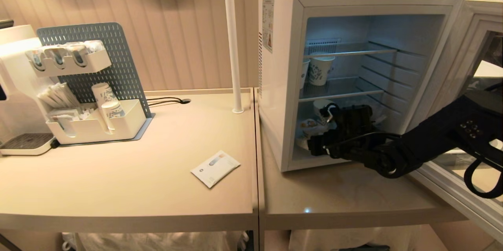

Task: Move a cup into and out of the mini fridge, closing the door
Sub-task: Put the yoghurt in the freezer

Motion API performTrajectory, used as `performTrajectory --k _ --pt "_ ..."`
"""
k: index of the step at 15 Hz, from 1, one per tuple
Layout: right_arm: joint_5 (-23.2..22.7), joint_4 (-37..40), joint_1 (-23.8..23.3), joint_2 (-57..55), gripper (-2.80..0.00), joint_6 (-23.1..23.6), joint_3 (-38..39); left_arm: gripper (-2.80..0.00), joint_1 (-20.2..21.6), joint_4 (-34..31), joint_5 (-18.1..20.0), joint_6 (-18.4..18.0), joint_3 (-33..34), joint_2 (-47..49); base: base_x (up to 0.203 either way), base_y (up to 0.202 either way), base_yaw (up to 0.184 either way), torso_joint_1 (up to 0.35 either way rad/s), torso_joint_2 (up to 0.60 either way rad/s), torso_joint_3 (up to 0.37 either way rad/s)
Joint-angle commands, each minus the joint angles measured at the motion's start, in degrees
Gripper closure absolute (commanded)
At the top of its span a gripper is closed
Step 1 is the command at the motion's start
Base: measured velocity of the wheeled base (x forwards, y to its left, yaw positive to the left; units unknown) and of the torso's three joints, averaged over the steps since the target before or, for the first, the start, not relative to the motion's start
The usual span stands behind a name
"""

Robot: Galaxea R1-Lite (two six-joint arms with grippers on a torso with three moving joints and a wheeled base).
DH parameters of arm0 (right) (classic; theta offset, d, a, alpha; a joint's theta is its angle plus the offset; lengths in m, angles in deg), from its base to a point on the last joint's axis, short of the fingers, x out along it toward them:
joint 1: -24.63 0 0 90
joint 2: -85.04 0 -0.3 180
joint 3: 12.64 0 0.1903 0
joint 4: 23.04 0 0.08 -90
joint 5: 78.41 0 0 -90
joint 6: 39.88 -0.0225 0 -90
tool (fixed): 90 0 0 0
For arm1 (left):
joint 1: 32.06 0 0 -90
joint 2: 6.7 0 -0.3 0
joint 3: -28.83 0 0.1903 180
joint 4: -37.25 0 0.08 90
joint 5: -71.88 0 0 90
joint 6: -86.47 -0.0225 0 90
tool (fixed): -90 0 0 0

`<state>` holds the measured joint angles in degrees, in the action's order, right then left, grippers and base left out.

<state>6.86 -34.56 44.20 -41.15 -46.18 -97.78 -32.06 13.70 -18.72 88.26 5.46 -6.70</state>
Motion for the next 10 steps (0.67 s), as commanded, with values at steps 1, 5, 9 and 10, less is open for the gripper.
performTrajectory --k 1,5,9,10 --pt "-0.01 -0.53 0.03 2.34 -2.8 -0.03 1.44 0.0 0.0 0.01 -0.01 -0.03 0.09 0.09 0.0 0.0 0.0 0.0 0.0 0.0" --pt "-0.01 -0.53 0.03 6.94 -2.8 0.08 5.22 0.0 0.0 0.01 0.07 -0.03 0.09 0.09 0.0 0.0 0.0 0.0 0.0 0.0" --pt "0.06 -1.4 -0.26 14.72 -2.8 -0.01 12.51 0.0 0.0 0.01 0.03 -0.03 0.09 0.09 0.0 0.0 0.0 0.0 0.0 0.0" --pt "0.07 -2.0 -0.4 17.76 -2.8 -0.02 14.87 0.0 0.0 0.01 0.03 -0.03 0.09 0.09 0.0 0.0 0.0 0.0 0.0 0.0"
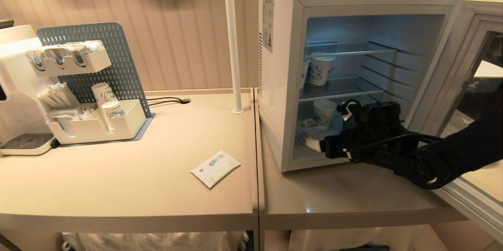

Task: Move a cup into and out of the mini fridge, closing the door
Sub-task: Put the yoghurt in the freezer, then close the freezer door

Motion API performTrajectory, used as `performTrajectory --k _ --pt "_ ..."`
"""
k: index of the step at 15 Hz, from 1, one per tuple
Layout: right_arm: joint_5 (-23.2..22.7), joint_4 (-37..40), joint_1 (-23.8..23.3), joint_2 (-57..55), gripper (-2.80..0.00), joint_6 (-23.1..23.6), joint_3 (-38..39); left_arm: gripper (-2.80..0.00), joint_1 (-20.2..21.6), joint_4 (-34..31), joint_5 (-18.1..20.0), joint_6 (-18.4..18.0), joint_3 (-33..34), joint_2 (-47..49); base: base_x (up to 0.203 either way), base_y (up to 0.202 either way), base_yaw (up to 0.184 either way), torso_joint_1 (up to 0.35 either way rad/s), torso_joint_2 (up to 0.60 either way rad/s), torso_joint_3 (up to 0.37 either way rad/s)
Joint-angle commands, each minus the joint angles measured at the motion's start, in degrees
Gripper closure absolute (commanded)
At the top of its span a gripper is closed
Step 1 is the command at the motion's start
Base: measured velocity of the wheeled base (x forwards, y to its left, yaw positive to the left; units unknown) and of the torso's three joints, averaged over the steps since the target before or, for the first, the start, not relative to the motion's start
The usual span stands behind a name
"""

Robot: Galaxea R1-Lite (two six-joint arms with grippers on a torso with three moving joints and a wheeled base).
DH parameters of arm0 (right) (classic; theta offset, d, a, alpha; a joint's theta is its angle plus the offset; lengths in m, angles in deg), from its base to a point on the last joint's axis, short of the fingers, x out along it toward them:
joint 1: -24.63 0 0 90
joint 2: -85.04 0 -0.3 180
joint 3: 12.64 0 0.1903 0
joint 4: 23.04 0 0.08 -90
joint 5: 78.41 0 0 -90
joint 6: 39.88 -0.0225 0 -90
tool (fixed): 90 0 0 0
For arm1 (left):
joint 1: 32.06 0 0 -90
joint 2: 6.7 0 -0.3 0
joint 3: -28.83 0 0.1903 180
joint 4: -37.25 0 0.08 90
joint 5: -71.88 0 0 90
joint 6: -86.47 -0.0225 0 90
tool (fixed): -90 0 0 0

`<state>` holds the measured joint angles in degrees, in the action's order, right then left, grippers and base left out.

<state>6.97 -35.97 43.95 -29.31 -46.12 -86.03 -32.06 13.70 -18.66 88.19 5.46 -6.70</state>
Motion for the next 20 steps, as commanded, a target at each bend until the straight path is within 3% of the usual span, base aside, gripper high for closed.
performTrajectory --k 1,5,6,9,13,18,20 --pt "-0.01 -1.29 -0.23 9.64 -2.8 -0.06 5.87 0.0 0.0 0.01 -0.07 0.03 0.09 0.09 0.0 0.0 0.0 0.0 0.0 0.0" --pt "1.0 -1.66 -0.31 28.4 -2.8 0.15 17.68 0.0 0.0 0.01 -0.07 0.03 0.09 0.09 0.0 0.0 0.0 0.0 0.0 0.0" --pt "3.2 -0.58 -0.28 33.54 0.0 0.19 20.5 0.0 0.0 0.01 -0.07 0.1 0.09 0.09 0.0 0.0 0.0 0.0 0.0 0.0" --pt "15.85 5.76 0.1 46.69 0.0 0.17 25.85 0.0 0.0 0.01 0.02 0.03 0.09 0.09 0.0 0.0 0.0 0.0 0.0 0.0" --pt "25.47 18.33 1.41 67.29 0.0 0.55 28.2 0.0 0.0 0.01 0.01 0.03 0.09 0.09 0.0 0.0 0.0 0.0 0.0 0.0" --pt "27.47 26.7 1.82 93.29 0.0 8.0 32.35 0.0 0.0 0.01 -0.03 0.03 0.09 0.09 0.0 0.0 0.0 0.0 0.0 0.0" --pt "28.47 28.54 1.13 98.43 0.0 11.32 37.45 0.0 0.0 0.01 -0.07 0.03 0.09 0.09 0.0 0.0 0.0 0.0 0.0 0.0"
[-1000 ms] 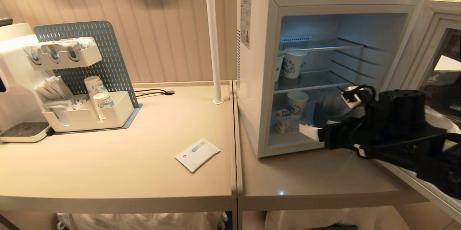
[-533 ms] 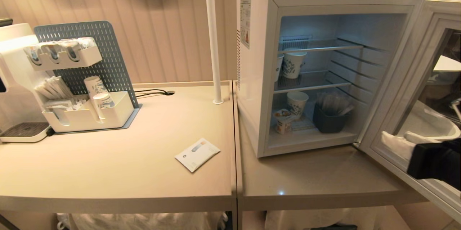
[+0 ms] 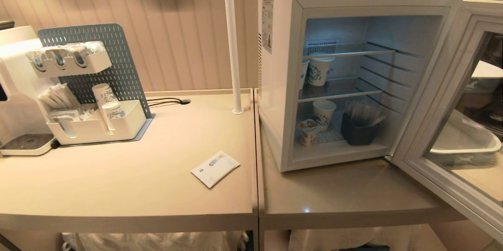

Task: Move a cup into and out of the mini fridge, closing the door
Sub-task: Close the freezer door

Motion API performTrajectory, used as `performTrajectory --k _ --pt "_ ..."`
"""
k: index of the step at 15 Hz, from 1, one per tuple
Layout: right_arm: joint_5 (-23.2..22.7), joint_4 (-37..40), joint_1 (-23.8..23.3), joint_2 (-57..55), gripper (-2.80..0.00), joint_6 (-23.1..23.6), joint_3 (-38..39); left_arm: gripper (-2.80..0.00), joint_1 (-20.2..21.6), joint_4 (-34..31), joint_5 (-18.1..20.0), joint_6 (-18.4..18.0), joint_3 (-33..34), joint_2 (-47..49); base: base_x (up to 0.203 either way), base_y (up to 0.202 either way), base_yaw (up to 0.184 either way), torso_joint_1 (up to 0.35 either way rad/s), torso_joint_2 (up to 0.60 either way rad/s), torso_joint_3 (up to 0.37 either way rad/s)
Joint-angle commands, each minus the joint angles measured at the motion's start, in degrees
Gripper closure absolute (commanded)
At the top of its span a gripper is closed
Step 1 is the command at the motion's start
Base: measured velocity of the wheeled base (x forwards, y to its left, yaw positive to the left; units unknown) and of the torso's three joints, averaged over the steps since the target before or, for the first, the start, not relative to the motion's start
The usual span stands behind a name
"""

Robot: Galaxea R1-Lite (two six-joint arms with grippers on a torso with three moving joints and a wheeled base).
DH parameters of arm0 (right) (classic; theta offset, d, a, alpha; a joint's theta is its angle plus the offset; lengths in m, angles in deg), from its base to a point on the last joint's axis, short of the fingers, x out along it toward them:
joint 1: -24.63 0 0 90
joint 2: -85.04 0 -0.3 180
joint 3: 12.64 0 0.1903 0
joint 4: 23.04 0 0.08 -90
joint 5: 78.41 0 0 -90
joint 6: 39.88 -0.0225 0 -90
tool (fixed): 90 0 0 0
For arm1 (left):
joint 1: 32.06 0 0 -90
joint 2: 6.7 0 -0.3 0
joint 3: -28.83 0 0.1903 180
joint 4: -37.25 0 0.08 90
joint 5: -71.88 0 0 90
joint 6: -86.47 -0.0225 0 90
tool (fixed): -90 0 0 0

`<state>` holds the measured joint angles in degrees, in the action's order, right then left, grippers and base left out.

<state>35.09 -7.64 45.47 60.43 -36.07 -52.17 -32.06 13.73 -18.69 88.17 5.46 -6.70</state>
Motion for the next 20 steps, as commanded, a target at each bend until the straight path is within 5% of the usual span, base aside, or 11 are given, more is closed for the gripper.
performTrajectory --k 1,3,5,7,13,16,20 --pt "-1.63 -0.66 -0.55 8.73 0.0 0.75 5.76 0.0 0.0 -0.02 -0.04 0.05 0.09 0.09 0.0 0.0 0.0 0.0 0.0 0.0" --pt "-15.25 -2.53 -0.67 8.64 0.0 -2.54 8.14 0.0 0.0 -0.02 -0.03 0.05 0.09 0.09 0.0 0.0 0.0 0.0 0.0 0.0" --pt "-21.57 -4.6 -0.7 8.62 0.0 -3.27 12.86 0.0 0.0 -0.02 0.04 0.05 0.09 0.09 0.0 0.0 0.0 0.0 0.0 0.0" --pt "-23.2 -9.17 -0.71 8.61 0.0 -1.87 16.27 0.0 0.0 -0.02 0.03 0.05 0.09 0.09 0.0 0.0 0.0 0.0 0.0 0.0" --pt "-25.67 -5.17 -0.71 8.61 0.0 -1.47 16.33 0.0 0.0 -0.02 0.05 0.05 0.09 0.09 0.0 0.0 0.0 0.0 0.0 0.0" --pt "-25.63 -4.64 -0.73 8.61 0.0 2.54 16.34 0.0 0.0 -0.02 0.05 0.05 0.09 0.09 0.0 0.0 0.0 0.0 0.0 0.0" --pt "-31.56 -4.29 -10.46 6.71 0.0 5.51 15.57 0.0 0.0 -0.02 -0.01 0.05 0.09 0.09 0.0 0.0 0.0 0.0 0.0 0.0"
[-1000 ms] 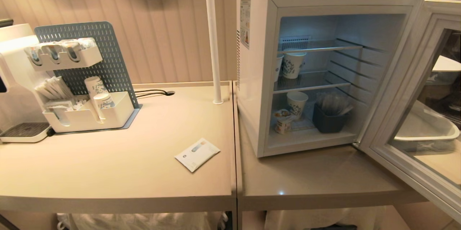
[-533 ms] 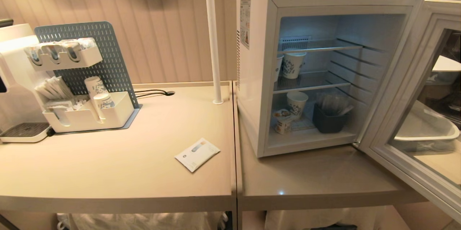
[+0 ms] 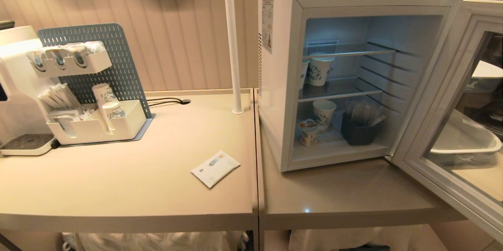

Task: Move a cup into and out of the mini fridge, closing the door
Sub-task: Close the freezer door

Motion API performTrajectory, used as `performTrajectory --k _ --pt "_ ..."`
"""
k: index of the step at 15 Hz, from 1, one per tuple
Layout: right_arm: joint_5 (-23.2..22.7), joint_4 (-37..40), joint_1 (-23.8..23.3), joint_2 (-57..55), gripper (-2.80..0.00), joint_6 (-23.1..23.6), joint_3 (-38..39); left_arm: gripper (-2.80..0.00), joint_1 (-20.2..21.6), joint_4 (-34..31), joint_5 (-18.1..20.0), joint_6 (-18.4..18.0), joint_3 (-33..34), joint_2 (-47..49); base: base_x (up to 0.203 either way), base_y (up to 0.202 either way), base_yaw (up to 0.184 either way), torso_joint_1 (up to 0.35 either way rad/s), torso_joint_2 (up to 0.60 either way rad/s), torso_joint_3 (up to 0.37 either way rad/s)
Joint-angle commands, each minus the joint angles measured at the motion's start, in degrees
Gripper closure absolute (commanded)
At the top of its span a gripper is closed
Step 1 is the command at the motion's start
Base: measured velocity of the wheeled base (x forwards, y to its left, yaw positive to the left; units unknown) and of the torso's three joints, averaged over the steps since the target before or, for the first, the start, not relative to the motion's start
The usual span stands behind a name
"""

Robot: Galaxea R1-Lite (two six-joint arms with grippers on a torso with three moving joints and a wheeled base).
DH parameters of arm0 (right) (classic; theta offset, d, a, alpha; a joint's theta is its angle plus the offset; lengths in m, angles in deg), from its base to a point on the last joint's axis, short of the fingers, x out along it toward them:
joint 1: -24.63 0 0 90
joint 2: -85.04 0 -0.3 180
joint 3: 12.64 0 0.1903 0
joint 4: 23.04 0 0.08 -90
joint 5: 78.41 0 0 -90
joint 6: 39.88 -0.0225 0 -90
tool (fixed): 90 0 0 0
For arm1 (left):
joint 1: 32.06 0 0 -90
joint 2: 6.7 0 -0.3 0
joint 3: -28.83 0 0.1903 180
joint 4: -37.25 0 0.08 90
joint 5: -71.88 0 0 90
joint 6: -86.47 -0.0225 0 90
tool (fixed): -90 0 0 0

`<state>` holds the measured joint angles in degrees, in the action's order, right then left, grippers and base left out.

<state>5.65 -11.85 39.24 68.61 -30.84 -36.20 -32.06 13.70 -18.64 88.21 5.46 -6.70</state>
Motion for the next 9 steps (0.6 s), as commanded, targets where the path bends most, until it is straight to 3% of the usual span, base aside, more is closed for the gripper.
performTrajectory --k 1,3,6,8,9 --pt "-4.36 0.04 -7.88 -1.34 0.0 0.56 -0.66 0.0 0.0 0.01 -0.06 0.01 0.09 0.09 0.0 0.0 0.0 0.0 0.0 0.0" --pt "-7.35 2.96 -11.89 1.38 0.0 0.62 -0.64 0.0 0.0 0.01 -0.04 0.01 0.09 0.09 0.0 0.0 0.0 0.0 0.0 0.0" --pt "-9.74 11.94 -13.59 12.11 0.0 -1.93 -2.43 0.0 0.0 0.01 -0.02 0.01 0.09 0.09 0.0 0.0 0.0 0.0 0.0 0.0" --pt "-10.6 15.74 -14.03 16.82 0.0 -8.53 -3.55 0.0 0.0 0.01 -0.08 0.01 0.09 0.09 0.0 0.0 0.0 0.0 0.0 0.0" --pt "-8.62 15.75 -14.17 16.68 0.0 -12.67 -3.63 0.0 0.0 0.01 0.0 0.01 0.09 0.09 0.0 0.0 0.0 0.0 0.0 0.0"
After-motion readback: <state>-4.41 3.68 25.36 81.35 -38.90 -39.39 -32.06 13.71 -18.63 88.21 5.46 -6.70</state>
